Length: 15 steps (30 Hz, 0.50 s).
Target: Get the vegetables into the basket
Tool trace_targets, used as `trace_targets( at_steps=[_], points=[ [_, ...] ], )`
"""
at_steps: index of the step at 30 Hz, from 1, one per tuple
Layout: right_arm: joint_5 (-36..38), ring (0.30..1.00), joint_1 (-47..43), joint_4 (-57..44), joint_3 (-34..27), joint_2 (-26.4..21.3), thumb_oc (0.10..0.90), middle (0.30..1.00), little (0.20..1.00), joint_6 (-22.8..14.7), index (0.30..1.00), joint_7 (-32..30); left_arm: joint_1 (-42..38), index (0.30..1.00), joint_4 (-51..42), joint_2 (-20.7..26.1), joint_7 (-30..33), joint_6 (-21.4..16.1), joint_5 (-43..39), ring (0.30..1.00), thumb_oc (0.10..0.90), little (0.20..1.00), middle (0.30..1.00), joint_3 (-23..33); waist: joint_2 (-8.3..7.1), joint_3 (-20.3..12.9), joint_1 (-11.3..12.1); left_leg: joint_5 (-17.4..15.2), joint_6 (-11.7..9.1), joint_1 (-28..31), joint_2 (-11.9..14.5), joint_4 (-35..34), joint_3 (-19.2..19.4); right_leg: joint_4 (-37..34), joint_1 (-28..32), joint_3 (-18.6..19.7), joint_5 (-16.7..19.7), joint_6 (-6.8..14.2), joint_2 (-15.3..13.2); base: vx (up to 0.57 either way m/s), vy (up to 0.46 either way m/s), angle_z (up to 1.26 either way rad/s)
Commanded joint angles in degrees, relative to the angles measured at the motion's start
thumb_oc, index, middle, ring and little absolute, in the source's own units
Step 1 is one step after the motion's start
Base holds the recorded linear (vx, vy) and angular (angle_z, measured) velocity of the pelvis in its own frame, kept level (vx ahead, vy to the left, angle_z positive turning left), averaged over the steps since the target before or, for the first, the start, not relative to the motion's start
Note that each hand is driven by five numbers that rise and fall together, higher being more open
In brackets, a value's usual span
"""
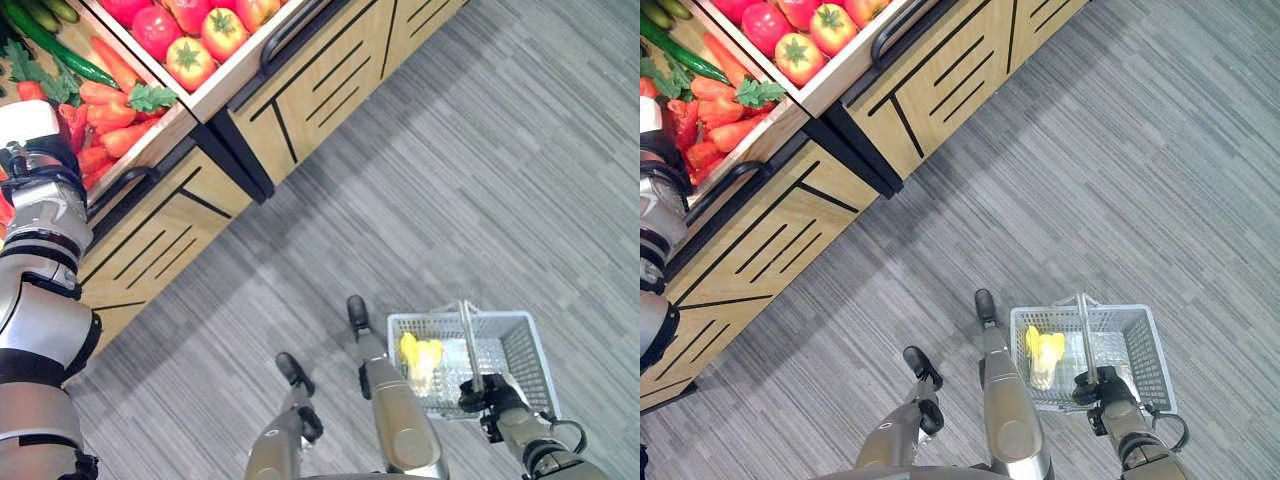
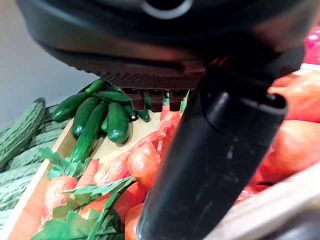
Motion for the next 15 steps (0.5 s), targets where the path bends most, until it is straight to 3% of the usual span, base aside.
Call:
trace_targets(
  at_steps=[1, 9, 10, 11, 12, 13, 14, 15],
  points=[
    [2.1, 0.3, 2.27, 1.99, 2.66, 0.76, 0.4, 0.3, 0.3, 1.38, 0.3, 0.18, -4.54, 1.0, 2.2, 6.81, 2.14, 1.63, -0.81, 1.0, 0.9, 1.0, 1.0, -1.03, -3.96, -2.81, 0.46, 0.99, -2.78, 1.32, 1.01, 0.08, -2.66, -1.35, 3.08, 2.55, -1.97, 8.07, -1.6, 0.02, -0.007, -0.11],
    [1.76, 0.3, 1.67, 1.75, 3.97, 0.97, 0.4, 0.3, 0.3, 1.31, 0.3, 0.72, -4.53, 1.0, 3.17, 7.13, 1.78, 1.45, -2.52, 1.0, 0.9, 1.0, 1.0, -0.47, -4.94, -2.42, 0.82, 1.31, -2.66, -0.07, 1.03, 0.08, -3.54, -1.47, 1.95, 2.51, -1.56, 7.84, -1.02, 0.0, -0.001, -0.01],
    [1.76, 0.3, 1.68, 1.75, 3.97, 0.96, 0.4, 0.3, 0.3, 1.31, 0.3, 0.72, -4.51, 0.953, 3.16, 7.13, 1.79, 1.46, -2.52, 0.953, 0.867, 0.953, 0.953, -0.45, -4.93, -2.43, 0.81, 1.31, -2.66, -0.09, 1.03, 0.08, -3.54, -1.47, 1.93, 2.51, -1.56, 7.84, -1.02, 0.0, 0.0, 0.0],
    [1.74, 0.3, 1.64, 1.66, 4.08, 0.98, 0.4, 0.3, 0.3, 1.31, 0.3, 0.82, -4.2, 0.404, 3.05, 7.0, 1.79, 1.4, -2.72, 0.404, 0.475, 0.404, 0.404, -0.28, -5.26, -2.39, 0.89, 1.36, -2.62, -0.29, 1.11, 0.08, -3.68, -1.47, 1.72, 2.56, -1.55, 7.78, -0.92, 0.0, 0.0, 0.0],
    [1.74, 0.3, 1.64, 1.66, 4.08, 0.98, 0.4, 0.3, 0.3, 1.31, 0.3, 0.82, -4.2, 0.404, 3.05, 7.0, 1.79, 1.4, -2.72, 0.404, 0.475, 0.404, 0.404, -0.28, -5.26, -2.4, 0.89, 1.36, -2.62, -0.29, 1.11, 0.08, -3.68, -1.47, 1.72, 2.56, -1.55, 7.78, -0.92, 0.0, 0.0, 0.0],
    [1.74, 0.3, 1.64, 1.66, 4.08, 0.98, 0.4, 0.3, 0.3, 1.31, 0.3, 0.82, -4.2, 0.374, 3.05, 7.0, 1.79, 1.4, -2.72, 0.374, 0.453, 0.374, 0.374, -0.28, -5.26, -2.4, 0.89, 1.36, -2.62, -0.29, 1.11, 0.08, -3.68, -1.47, 1.72, 2.56, -1.55, 7.78, -0.92, 0.0, 0.0, 0.0],
    [1.69, 0.3, 1.61, 1.59, 4.12, 0.96, 0.4, 0.3, 0.3, 1.33, 0.3, 0.94, -4.02, 0.3, 2.95, 6.78, 1.7, 1.38, -2.89, 0.3, 0.4, 0.3, 0.3, -0.06, -5.4, -2.41, 0.9, 1.39, -2.61, -0.46, 1.15, 0.08, -3.73, -1.47, 1.64, 2.51, -1.57, 7.76, -0.92, 0.0, 0.0, 0.0],
    [1.6, 0.3, 1.52, 1.66, 4.28, 1.0, 0.4, 0.3, 0.3, 1.41, 0.3, 0.91, -3.65, 0.3, 2.95, 6.6, 1.52, 1.41, -2.76, 0.3, 0.4, 0.3, 0.3, 0.06, -5.57, -2.4, 0.9, 1.4, -2.58, -0.57, 1.08, 0.08, -3.88, -1.42, 1.48, 2.53, -1.52, 7.67, -0.85, 0.0, 0.0, 0.0]
  ],
)
